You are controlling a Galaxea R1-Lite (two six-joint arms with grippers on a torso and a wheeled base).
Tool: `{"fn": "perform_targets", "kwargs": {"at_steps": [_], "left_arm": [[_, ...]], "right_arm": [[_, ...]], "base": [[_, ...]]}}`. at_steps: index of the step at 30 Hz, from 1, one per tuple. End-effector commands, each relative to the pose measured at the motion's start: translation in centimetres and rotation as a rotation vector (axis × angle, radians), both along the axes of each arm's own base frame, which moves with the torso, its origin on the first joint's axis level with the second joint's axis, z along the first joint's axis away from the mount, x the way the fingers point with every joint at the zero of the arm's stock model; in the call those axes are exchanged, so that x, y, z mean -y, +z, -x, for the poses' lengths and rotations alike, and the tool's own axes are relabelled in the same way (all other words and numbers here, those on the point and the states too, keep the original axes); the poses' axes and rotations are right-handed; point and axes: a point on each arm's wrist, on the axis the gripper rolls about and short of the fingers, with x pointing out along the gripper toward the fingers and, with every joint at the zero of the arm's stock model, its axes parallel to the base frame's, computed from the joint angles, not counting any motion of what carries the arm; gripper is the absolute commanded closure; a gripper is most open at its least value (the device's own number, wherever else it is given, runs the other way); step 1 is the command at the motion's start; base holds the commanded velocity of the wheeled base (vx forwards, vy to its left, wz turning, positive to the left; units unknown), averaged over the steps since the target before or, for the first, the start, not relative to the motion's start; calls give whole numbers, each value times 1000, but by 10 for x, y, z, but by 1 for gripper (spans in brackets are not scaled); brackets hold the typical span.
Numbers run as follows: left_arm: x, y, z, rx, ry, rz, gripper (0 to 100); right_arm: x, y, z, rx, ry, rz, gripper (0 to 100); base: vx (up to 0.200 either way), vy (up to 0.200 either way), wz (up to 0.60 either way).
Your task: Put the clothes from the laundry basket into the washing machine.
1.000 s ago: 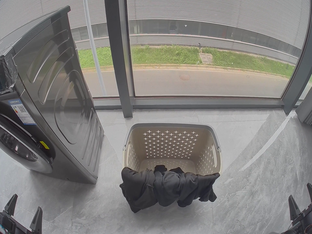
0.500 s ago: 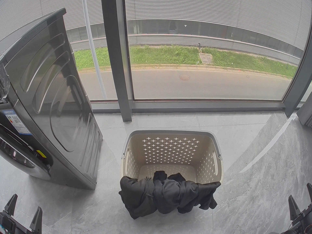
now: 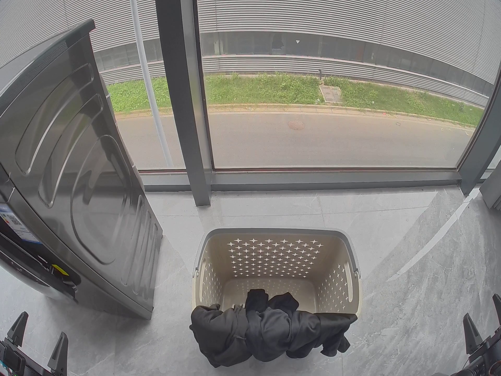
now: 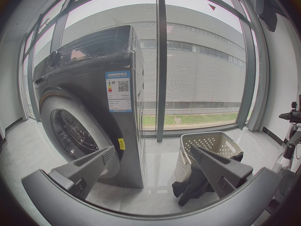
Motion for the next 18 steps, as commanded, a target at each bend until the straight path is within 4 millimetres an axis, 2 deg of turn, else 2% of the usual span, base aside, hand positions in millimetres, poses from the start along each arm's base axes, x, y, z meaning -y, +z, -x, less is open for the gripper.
{"fn": "perform_targets", "kwargs": {"at_steps": [1,4,10,18], "left_arm": [[0,-5,0,2,1,0,0],[0,-5,0,2,1,0,0],[0,-5,0,2,1,0,0],[0,-5,0,2,1,1,0]], "right_arm": [[0,-5,-1,-16,1,0,0],[0,-5,-1,-16,1,0,0],[0,-5,-1,-16,1,0,0],[0,-5,-1,-16,1,0,0]], "base": [[0,0,0],[0,0,0],[0,-200,0],[0,0,0]]}}
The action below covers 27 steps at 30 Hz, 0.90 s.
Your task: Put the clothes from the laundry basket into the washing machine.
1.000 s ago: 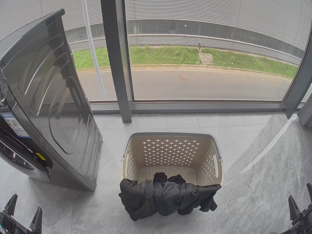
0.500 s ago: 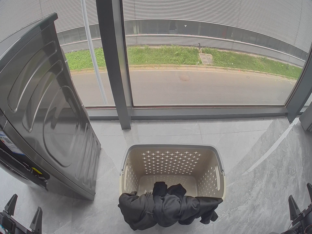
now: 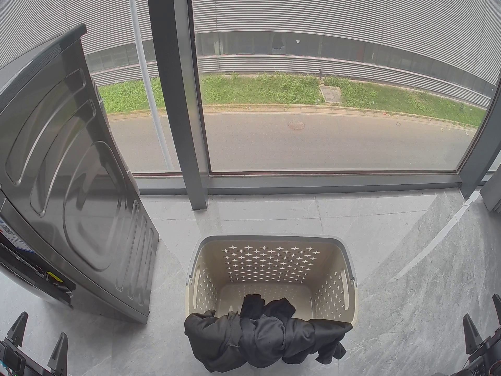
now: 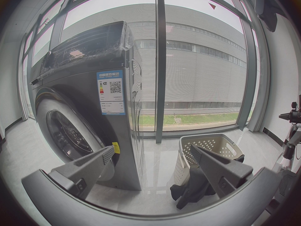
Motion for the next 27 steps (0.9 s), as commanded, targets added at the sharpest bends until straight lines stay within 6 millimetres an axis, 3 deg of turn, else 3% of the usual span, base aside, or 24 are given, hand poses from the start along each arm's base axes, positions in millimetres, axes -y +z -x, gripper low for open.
{"fn": "perform_targets", "kwargs": {"at_steps": [1,10,19,27], "left_arm": [[0,-5,0,2,0,1,0],[0,-5,0,2,0,1,0],[0,-5,0,2,0,1,0],[0,-5,0,2,0,3,0]], "right_arm": [[0,-5,-1,-15,0,0,0],[0,-5,-1,-15,0,0,0],[0,-5,-1,-15,0,0,0],[0,-5,-1,-15,0,0,0]], "base": [[0,0,0],[200,0,0],[0,0,0],[200,0,0]]}}
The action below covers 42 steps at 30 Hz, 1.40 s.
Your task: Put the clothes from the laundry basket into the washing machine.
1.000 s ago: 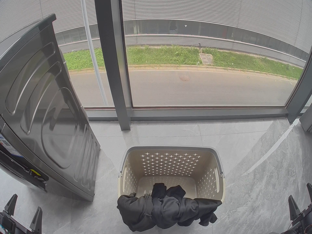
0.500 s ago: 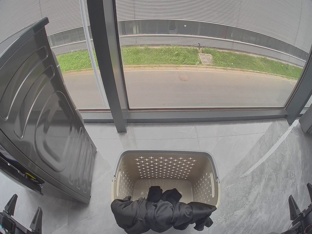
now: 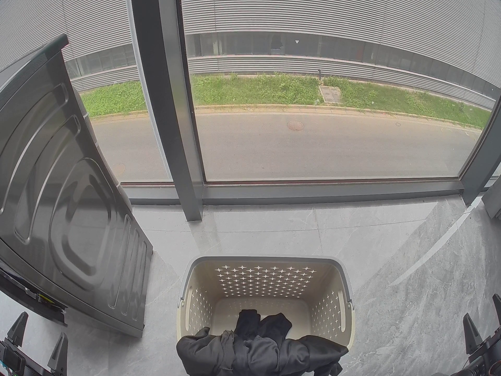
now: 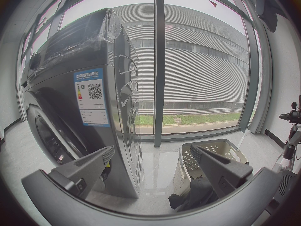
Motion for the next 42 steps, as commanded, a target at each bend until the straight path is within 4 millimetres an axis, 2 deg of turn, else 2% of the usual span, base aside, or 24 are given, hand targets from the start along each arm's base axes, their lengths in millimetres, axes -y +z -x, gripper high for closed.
{"fn": "perform_targets", "kwargs": {"at_steps": [1,19,23,42], "left_arm": [[0,-5,0,1,0,0,0],[0,-5,0,1,-1,0,0],[0,-5,0,1,-1,2,0],[0,-5,0,1,-1,0,0]], "right_arm": [[0,-5,-1,-16,1,1,0],[0,-5,-1,-16,1,1,0],[0,-5,-1,-16,1,1,0],[0,-5,-1,-16,1,1,0]], "base": [[200,0,0],[11,0,0],[200,0,0],[0,0,0]]}}
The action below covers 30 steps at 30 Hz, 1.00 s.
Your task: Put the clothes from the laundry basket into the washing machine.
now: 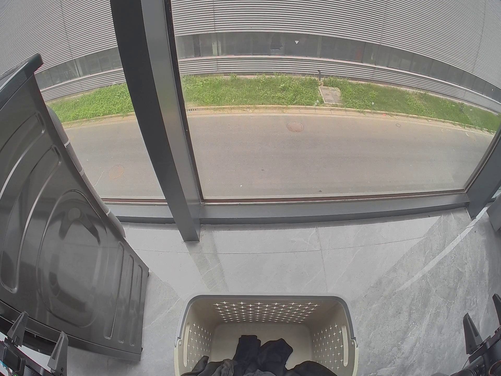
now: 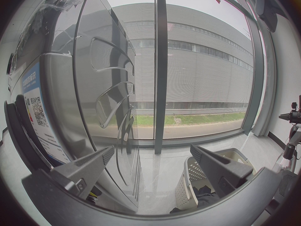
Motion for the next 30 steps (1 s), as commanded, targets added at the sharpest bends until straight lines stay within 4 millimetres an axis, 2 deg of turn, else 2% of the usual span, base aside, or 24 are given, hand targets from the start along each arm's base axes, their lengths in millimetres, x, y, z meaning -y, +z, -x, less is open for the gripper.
{"fn": "perform_targets", "kwargs": {"at_steps": [1,17,30], "left_arm": [[0,-5,0,2,-1,0,0],[0,-5,0,1,-1,0,0],[0,-5,0,-1,1,0,0]], "right_arm": [[0,-5,-1,-16,1,1,0],[0,-5,-1,-16,1,1,0],[0,-5,-1,-16,1,1,0]], "base": [[0,0,0],[0,0,0],[-200,0,0]]}}
